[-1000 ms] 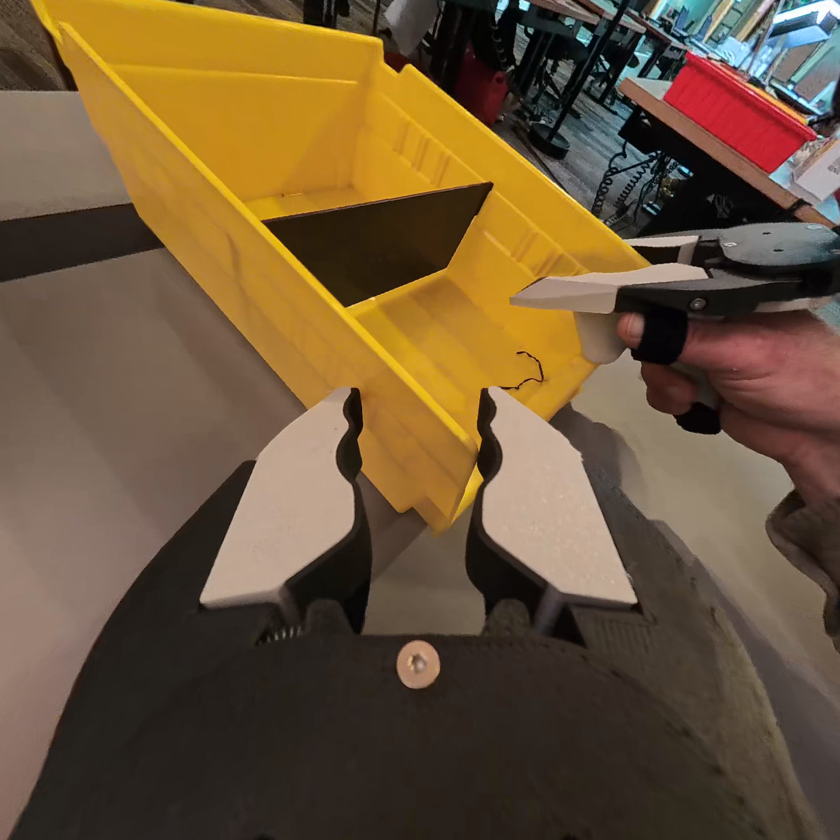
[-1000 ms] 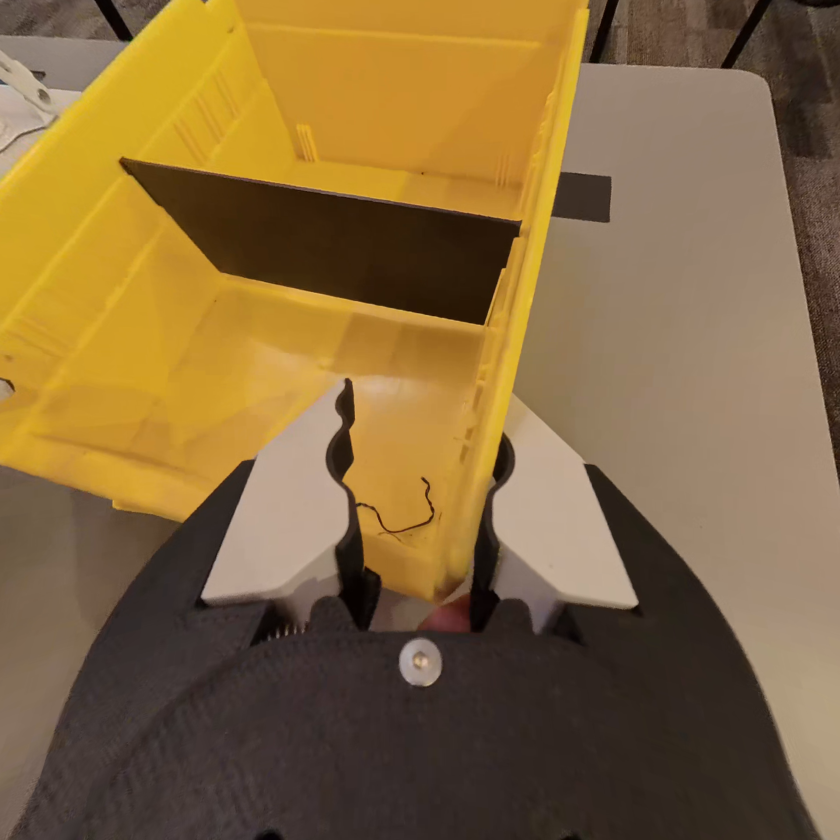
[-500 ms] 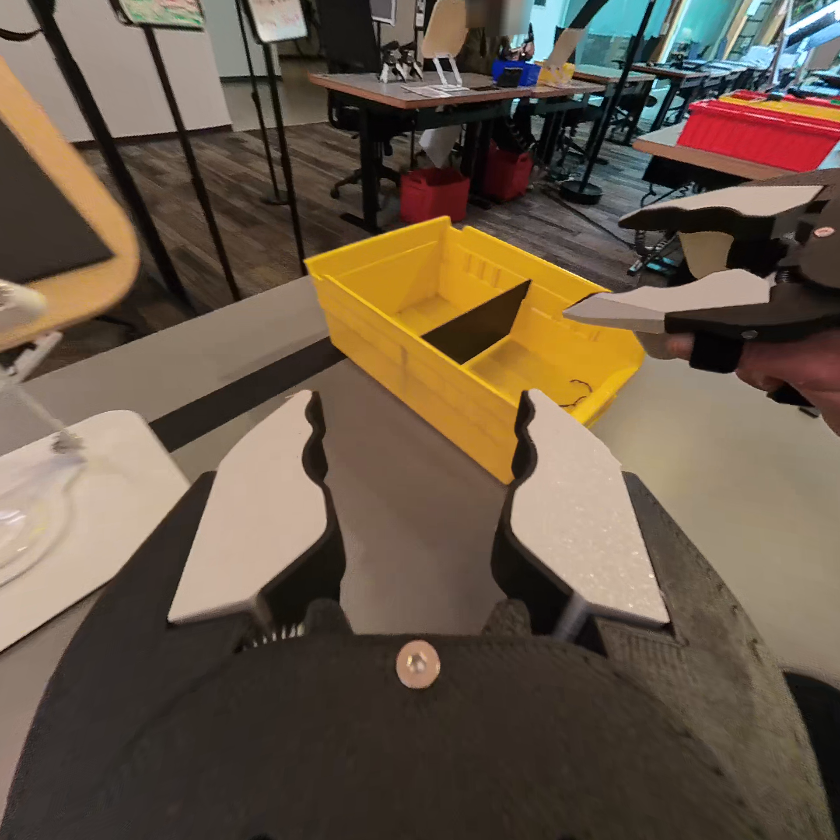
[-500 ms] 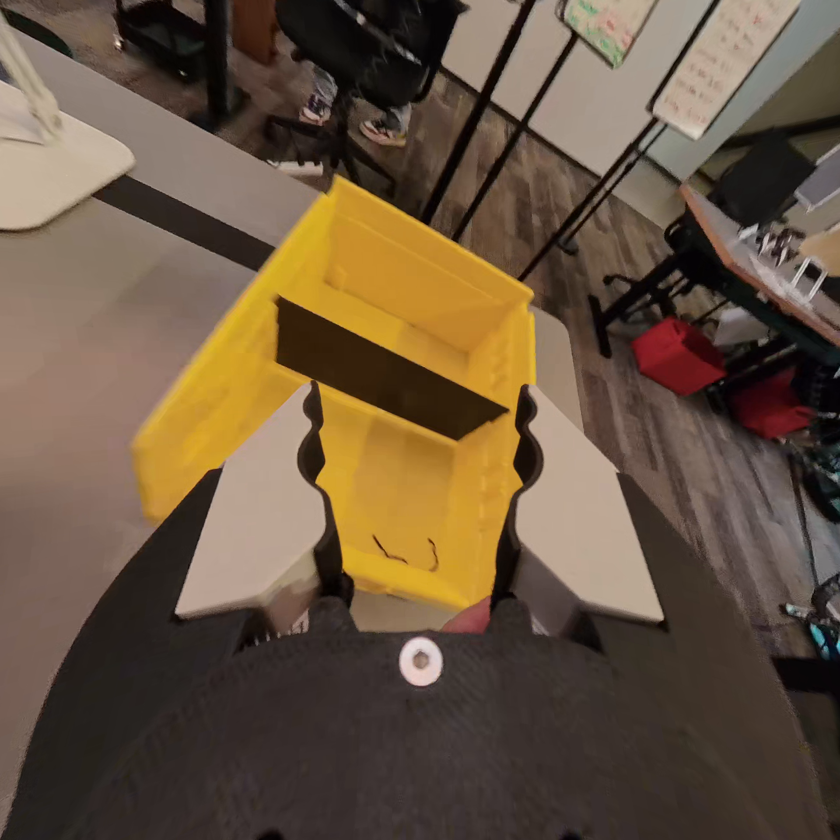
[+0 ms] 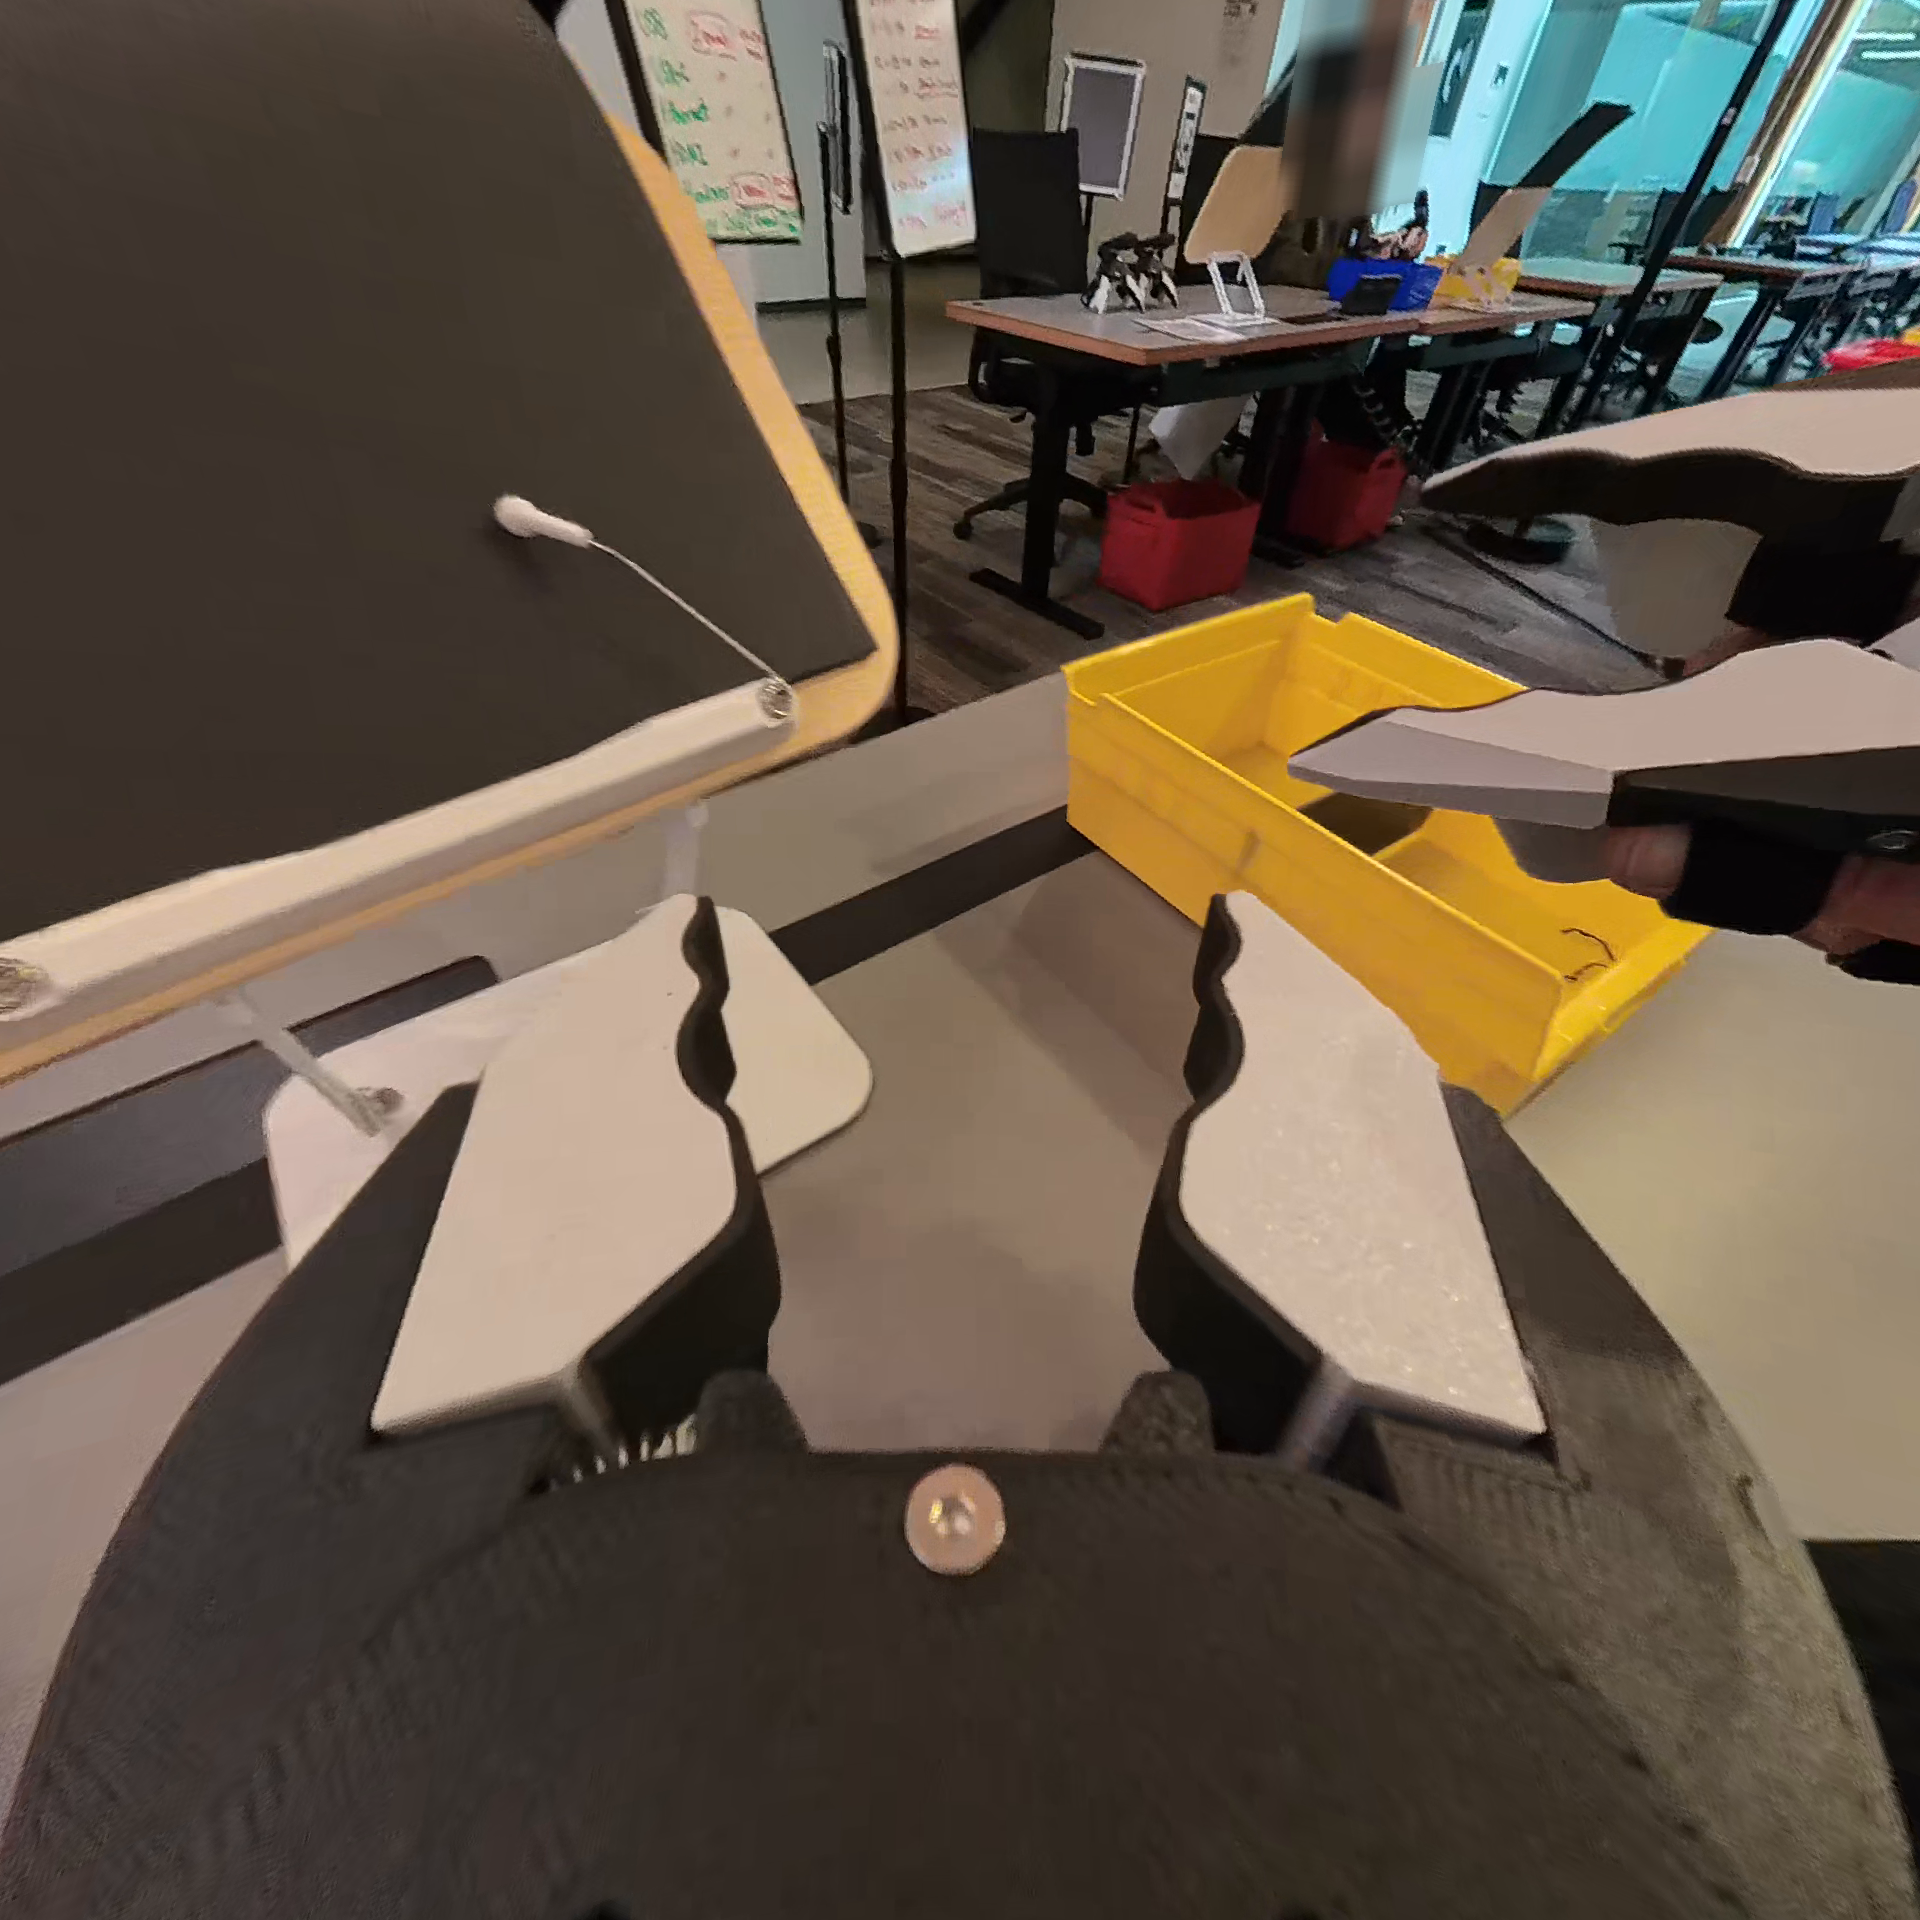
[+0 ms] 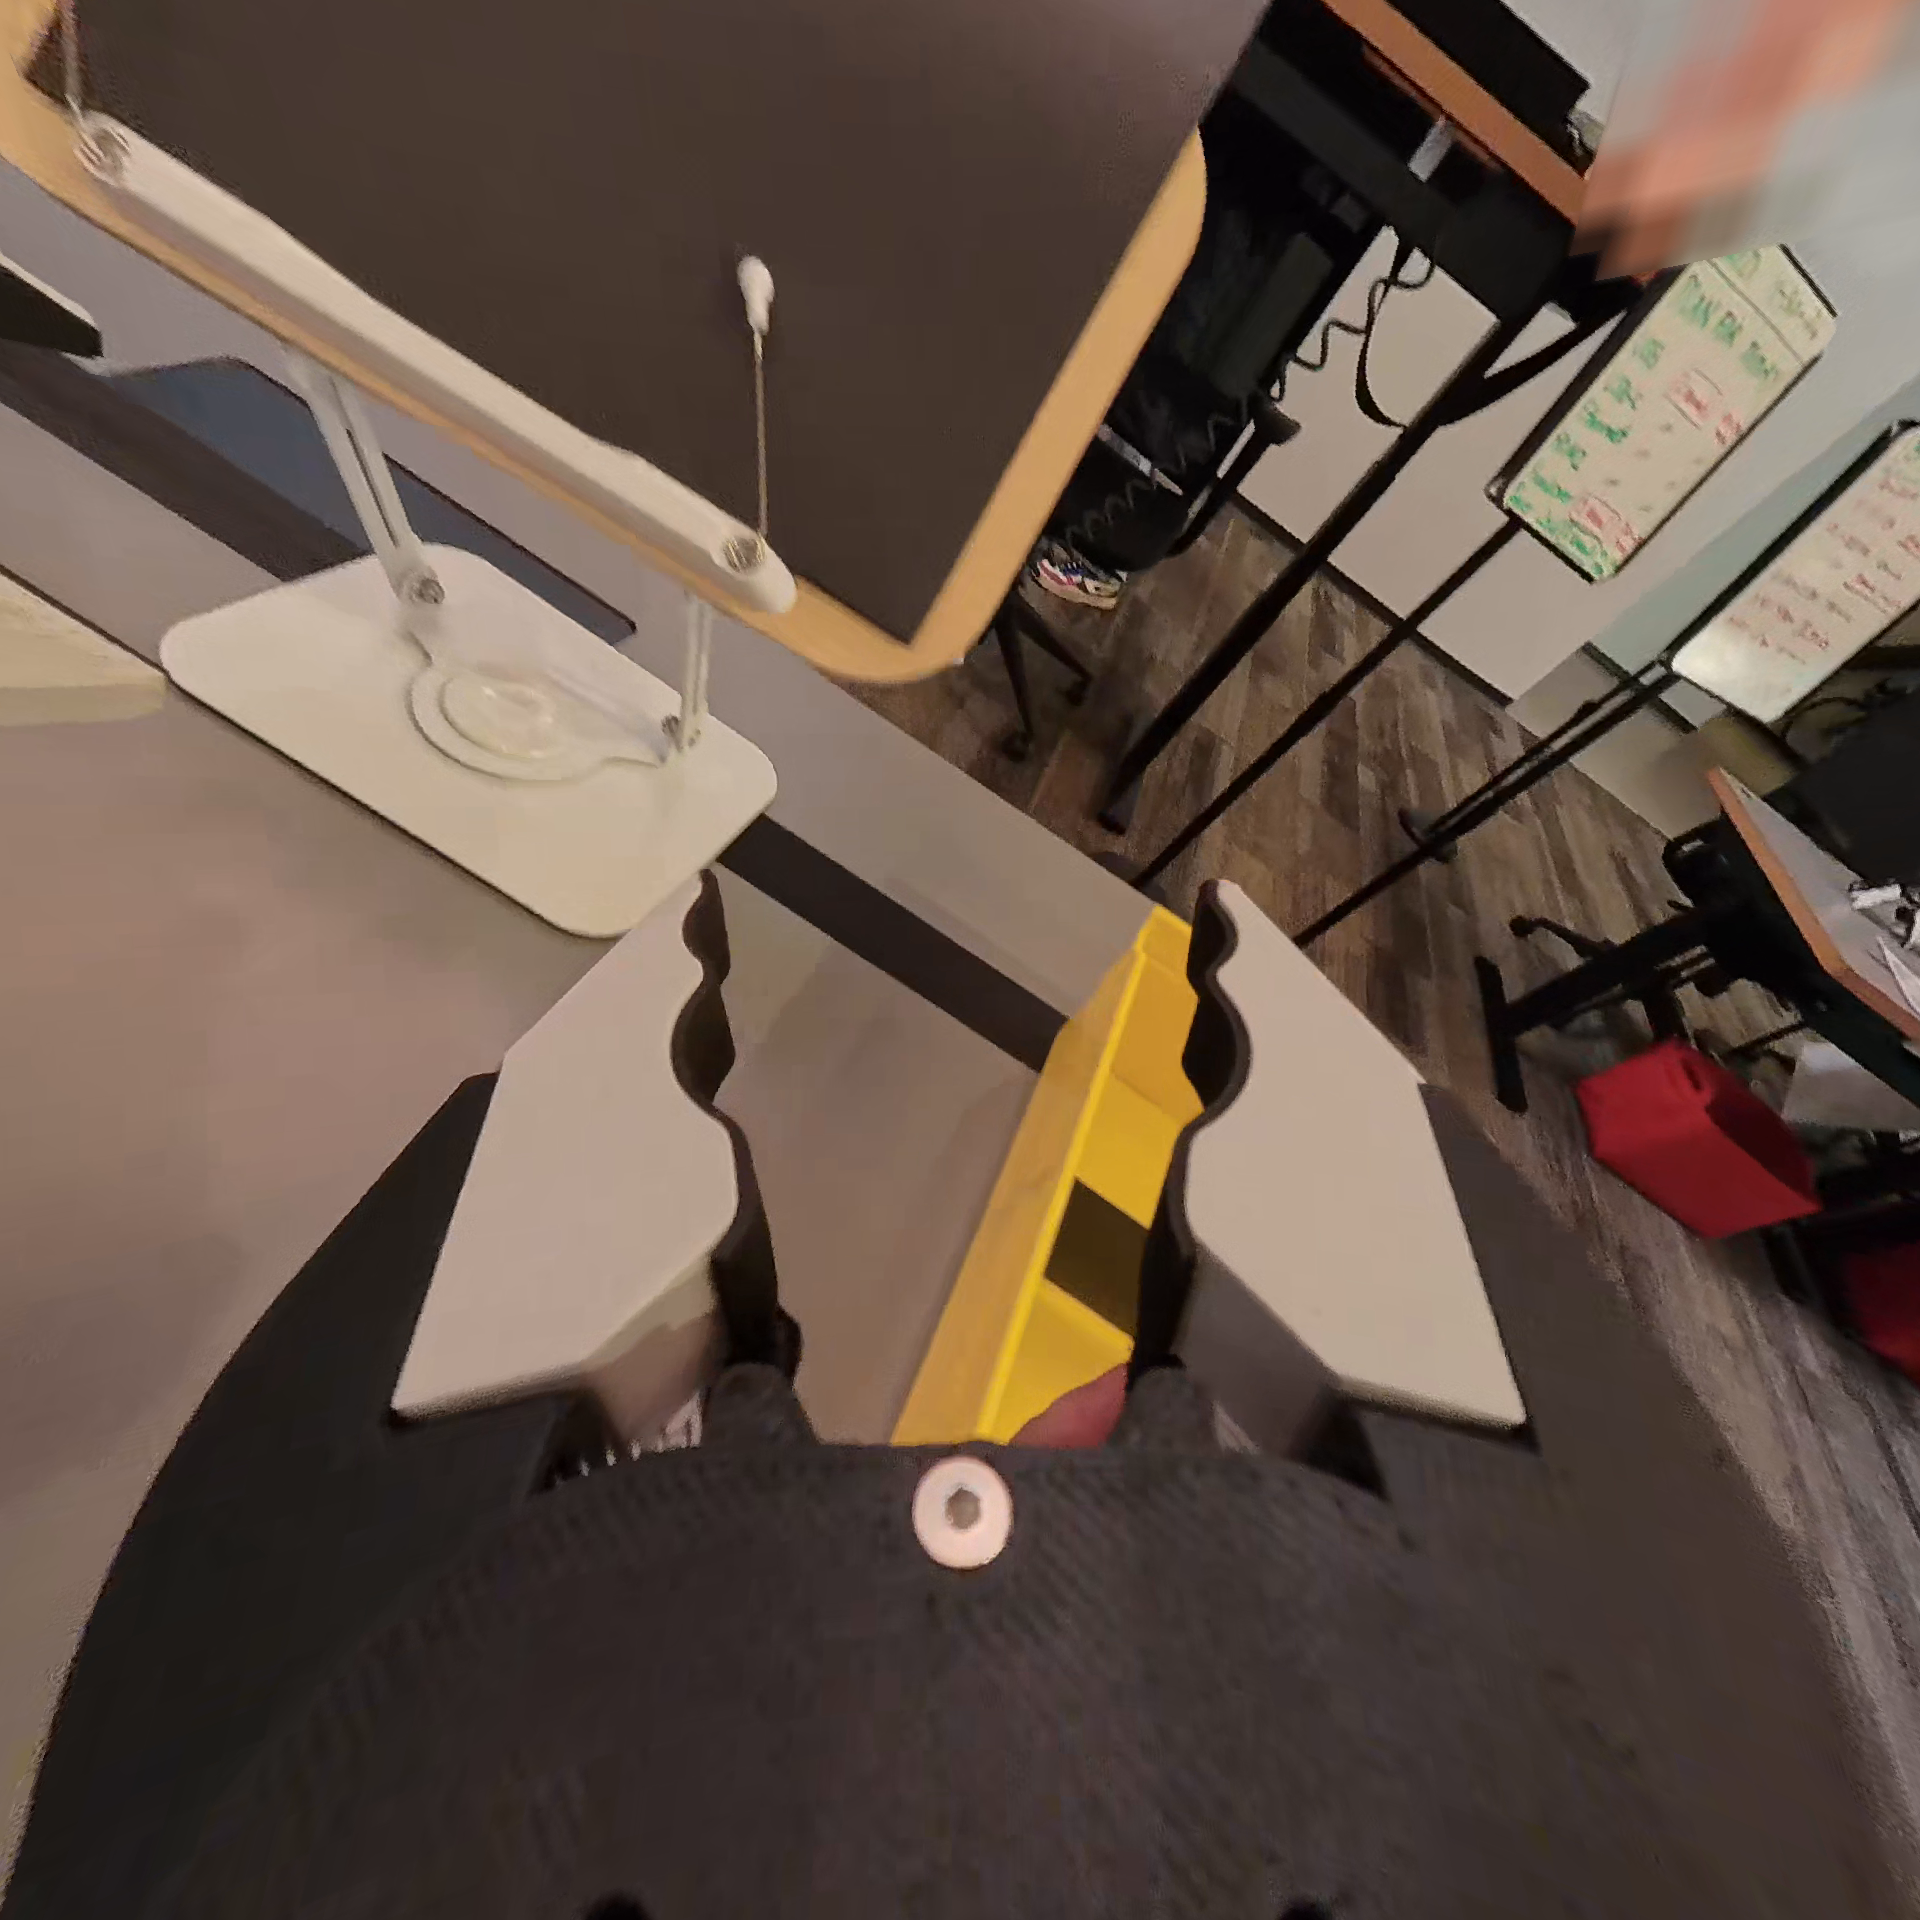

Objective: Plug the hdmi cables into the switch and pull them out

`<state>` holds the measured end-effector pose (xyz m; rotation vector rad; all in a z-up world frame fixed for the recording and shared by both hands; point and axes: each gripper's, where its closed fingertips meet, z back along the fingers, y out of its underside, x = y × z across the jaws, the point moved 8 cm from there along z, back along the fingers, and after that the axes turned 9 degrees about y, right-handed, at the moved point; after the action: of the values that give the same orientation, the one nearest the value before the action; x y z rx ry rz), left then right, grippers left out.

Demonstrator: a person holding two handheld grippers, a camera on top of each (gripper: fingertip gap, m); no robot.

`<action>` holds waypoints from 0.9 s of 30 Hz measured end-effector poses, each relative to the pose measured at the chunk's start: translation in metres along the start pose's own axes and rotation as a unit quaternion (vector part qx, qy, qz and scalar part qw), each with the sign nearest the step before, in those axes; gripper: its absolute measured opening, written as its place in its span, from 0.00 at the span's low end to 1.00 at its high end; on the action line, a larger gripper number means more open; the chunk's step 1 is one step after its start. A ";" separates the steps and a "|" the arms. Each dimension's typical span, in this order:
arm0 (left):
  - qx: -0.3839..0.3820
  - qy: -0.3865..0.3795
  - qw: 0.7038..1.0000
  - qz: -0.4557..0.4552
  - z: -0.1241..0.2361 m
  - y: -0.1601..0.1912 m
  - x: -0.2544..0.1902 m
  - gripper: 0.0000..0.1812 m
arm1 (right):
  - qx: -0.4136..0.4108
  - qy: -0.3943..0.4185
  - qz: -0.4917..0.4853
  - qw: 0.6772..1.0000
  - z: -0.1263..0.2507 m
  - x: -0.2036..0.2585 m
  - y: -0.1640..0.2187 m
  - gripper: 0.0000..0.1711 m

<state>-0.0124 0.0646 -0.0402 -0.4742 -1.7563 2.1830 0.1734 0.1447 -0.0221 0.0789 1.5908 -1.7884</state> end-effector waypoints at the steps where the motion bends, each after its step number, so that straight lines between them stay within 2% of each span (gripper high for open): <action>1: -0.005 -0.006 1.000 -0.003 0.003 -0.003 0.007 0.47 | -0.007 -0.004 -0.002 1.000 -0.004 0.004 -0.008 0.51; 12: -0.103 -0.105 0.984 -0.096 0.050 -0.049 0.092 0.45 | -0.158 -0.023 -0.102 0.982 -0.046 0.001 -0.102 0.49; 15: -0.121 -0.122 0.979 -0.107 0.062 -0.051 0.108 0.44 | -0.201 -0.036 -0.143 0.968 -0.048 -0.002 -0.110 0.49; 20: -0.155 -0.150 0.971 -0.105 0.081 -0.038 0.124 0.40 | -0.229 -0.047 -0.162 0.959 -0.046 0.004 -0.096 0.48; 22: -0.129 -0.148 0.972 -0.127 0.079 -0.038 0.125 0.40 | -0.217 -0.037 -0.145 0.965 -0.051 0.004 -0.089 0.48; 24: -0.089 -0.083 0.980 -0.157 0.077 -0.038 0.118 0.35 | -0.219 -0.047 -0.172 0.959 -0.052 0.004 -0.087 0.47; 26: -0.013 -0.008 0.979 -0.206 0.085 -0.037 0.108 0.28 | -0.221 -0.064 -0.182 0.956 -0.049 0.006 -0.089 0.47; 27: 0.021 0.015 0.971 -0.236 0.092 -0.037 0.103 0.29 | -0.218 -0.065 -0.178 0.957 -0.047 0.008 -0.090 0.48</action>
<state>-0.1446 0.0358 0.0077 -0.0642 -1.6021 1.8581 0.0993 0.1803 0.0385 -0.5546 1.9529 -1.6083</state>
